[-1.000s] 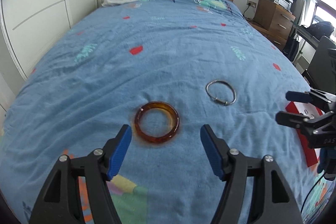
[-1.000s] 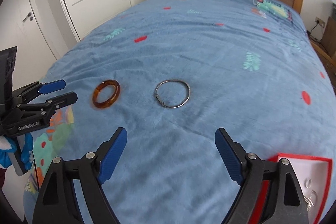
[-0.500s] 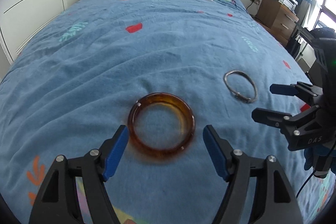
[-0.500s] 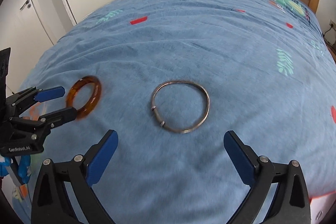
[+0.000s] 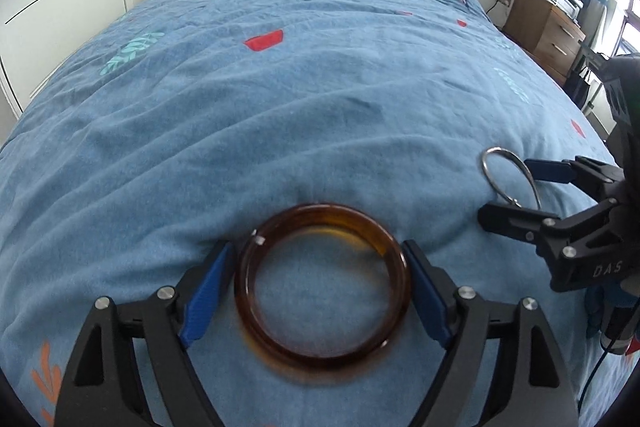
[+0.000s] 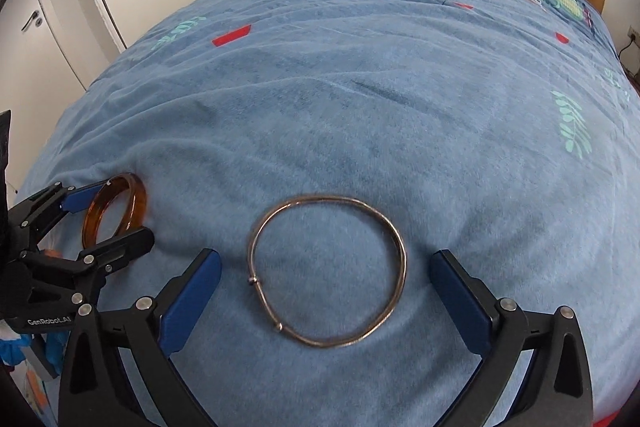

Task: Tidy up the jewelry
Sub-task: 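Grasp the amber bangle with the left gripper while the right gripper grasps the silver bangle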

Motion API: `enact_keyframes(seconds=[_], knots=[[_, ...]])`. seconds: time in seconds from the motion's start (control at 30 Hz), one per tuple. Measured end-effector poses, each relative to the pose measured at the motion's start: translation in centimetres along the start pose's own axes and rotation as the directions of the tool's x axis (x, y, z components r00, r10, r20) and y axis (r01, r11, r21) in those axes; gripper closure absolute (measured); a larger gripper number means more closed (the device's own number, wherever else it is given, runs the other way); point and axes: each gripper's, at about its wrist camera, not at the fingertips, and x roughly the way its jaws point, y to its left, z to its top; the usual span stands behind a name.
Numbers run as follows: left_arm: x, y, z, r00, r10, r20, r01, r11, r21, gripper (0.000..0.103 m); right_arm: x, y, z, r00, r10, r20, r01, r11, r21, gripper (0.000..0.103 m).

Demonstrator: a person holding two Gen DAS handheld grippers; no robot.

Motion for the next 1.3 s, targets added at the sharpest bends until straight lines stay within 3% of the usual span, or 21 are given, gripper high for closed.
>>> enact_keyframes(seconds=[0.17,0.27,0.3,0.47,0.57,0.8,1.1,1.3], knots=[[0.2,-0.2,0.0,1.000,0.009,0.004,-0.009,1.000,0.003,0.021,0.1,-0.1,-0.3,1.000,0.003,-0.007,-0.003,1.000,0.004,0.004],[0.3,-0.3,0.0,1.000,0.018,0.000,-0.018,1.000,0.002,0.021,-0.1,-0.1,-0.3,1.000,-0.015,-0.010,0.015,1.000,0.006,0.021],[0.3,-0.3,0.0,1.000,0.020,-0.002,-0.020,1.000,0.001,0.021,-0.4,-0.2,-0.4,1.000,-0.016,-0.011,0.016,1.000,0.013,0.033],[-0.4,-0.4,-0.4,1.000,0.028,-0.010,-0.028,1.000,-0.008,0.022,-1.7,-0.1,-1.4,1.000,0.005,-0.017,-0.005,1.000,0.012,0.033],[-1.2,-0.7,-1.0,0.999,0.035,-0.010,-0.035,0.999,-0.013,0.028,-2.9,0.5,-2.9,1.000,0.016,-0.011,-0.015,1.000,0.014,0.033],[-4.7,-1.8,-3.8,0.999,0.042,-0.014,-0.042,0.999,-0.007,0.028,-7.2,1.8,-7.7,0.999,0.033,0.006,-0.033,0.999,0.025,0.034],[-11.1,-5.0,-7.7,1.000,0.024,0.001,-0.024,0.999,0.042,0.028,-15.6,1.8,-13.6,0.997,0.014,0.072,-0.020,0.997,0.075,0.034],[-15.1,-9.4,-7.9,0.999,-0.024,0.032,0.020,0.993,0.118,0.028,-21.9,-0.4,-16.4,0.990,-0.046,0.133,0.031,0.993,0.113,0.034]])
